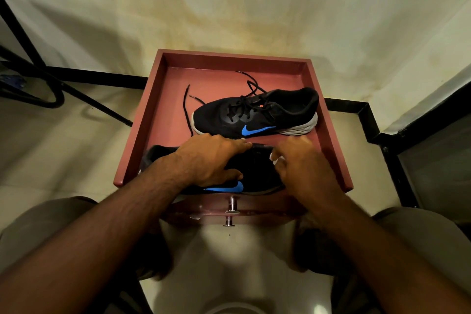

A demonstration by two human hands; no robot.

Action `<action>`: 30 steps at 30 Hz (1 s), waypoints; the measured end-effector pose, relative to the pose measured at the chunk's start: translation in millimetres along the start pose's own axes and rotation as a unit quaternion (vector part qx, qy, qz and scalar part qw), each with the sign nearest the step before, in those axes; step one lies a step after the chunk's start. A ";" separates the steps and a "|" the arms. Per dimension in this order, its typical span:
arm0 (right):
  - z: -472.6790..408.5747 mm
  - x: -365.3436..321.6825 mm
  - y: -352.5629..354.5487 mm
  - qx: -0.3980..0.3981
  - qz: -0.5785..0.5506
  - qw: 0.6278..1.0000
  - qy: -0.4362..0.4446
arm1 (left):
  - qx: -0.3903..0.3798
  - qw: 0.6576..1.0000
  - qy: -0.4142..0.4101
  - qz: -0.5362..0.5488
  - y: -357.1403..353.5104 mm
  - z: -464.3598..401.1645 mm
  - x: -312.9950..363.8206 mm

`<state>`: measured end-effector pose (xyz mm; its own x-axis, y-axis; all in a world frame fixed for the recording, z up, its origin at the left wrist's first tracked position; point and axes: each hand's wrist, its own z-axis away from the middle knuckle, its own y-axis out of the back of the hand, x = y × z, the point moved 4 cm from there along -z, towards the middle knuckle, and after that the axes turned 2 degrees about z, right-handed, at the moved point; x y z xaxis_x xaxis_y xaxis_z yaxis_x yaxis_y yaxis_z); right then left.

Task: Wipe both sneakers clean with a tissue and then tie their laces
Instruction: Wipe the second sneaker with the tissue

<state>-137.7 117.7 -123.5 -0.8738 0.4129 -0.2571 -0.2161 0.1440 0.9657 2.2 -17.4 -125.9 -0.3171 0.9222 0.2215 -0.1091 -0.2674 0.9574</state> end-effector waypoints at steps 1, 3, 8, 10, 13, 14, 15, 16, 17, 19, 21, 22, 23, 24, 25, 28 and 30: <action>-3.3 5.0 4.9 0.010 -0.007 1.000 -0.017 | 0.004 1.000 0.001 0.002 0.6 0.3 0.2; 3.5 -2.1 2.8 -0.053 -0.034 0.998 0.006 | 0.011 1.000 0.003 0.006 0.0 1.2 2.1; 15.8 -10.1 -0.9 -0.108 -0.098 0.989 0.018 | 0.001 1.000 0.012 0.010 -0.4 1.0 1.2; 1.9 8.0 9.7 -0.033 -0.075 0.996 -0.028 | 0.003 1.000 0.011 0.014 2.4 0.8 2.8; 1.5 15.8 19.2 0.043 -0.145 0.988 -0.003 | 0.014 0.999 0.011 0.037 5.0 4.9 3.9; 4.6 20.7 24.2 0.072 -0.199 0.977 -0.016 | 0.015 0.998 0.006 0.057 7.6 6.6 2.8; 5.1 28.1 31.9 0.107 -0.261 0.958 -0.048 | 0.014 0.996 0.003 0.083 10.6 8.2 0.5; 3.3 39.4 38.5 0.146 -0.322 0.931 -0.090 | 0.006 0.994 0.003 0.108 13.6 10.4 -2.6; 0.8 51.5 44.1 0.180 -0.388 0.894 -0.135 | -0.006 0.992 0.009 0.123 15.9 13.4 -6.0; -3.1 72.3 47.6 0.215 -0.517 0.802 -0.207 | -0.043 0.993 0.036 0.103 14.1 18.1 -13.2; -4.0 80.2 43.1 0.210 -0.596 0.738 -0.239 | -0.075 0.993 0.065 0.059 9.7 19.2 -18.3; -4.2 79.8 39.1 0.200 -0.610 0.726 -0.246 | -0.083 0.992 0.074 0.052 8.7 18.7 -19.2; -4.4 79.0 35.7 0.190 -0.612 0.727 -0.247 | -0.087 0.992 0.079 0.053 9.0 17.4 -18.8; -4.6 77.1 33.6 0.182 -0.607 0.735 -0.243 | -0.085 0.992 0.082 0.052 10.4 16.1 -18.3; -5.9 74.9 32.7 0.180 -0.600 0.743 -0.236 | -0.078 0.992 0.082 0.048 12.7 15.1 -17.6; -8.6 71.4 34.4 0.196 -0.571 0.768 -0.216 | -0.045 0.995 0.082 0.039 17.5 15.1 -15.8; -8.9 70.9 35.5 0.205 -0.563 0.773 -0.208 | -0.016 0.997 0.075 0.025 20.7 16.1 -12.6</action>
<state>-211.2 144.0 -107.1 0.0011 0.0587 -0.9983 -0.5067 0.8606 0.0501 19.1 -30.0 -105.9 -0.4591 0.8565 0.2359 -0.1185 -0.3222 0.9392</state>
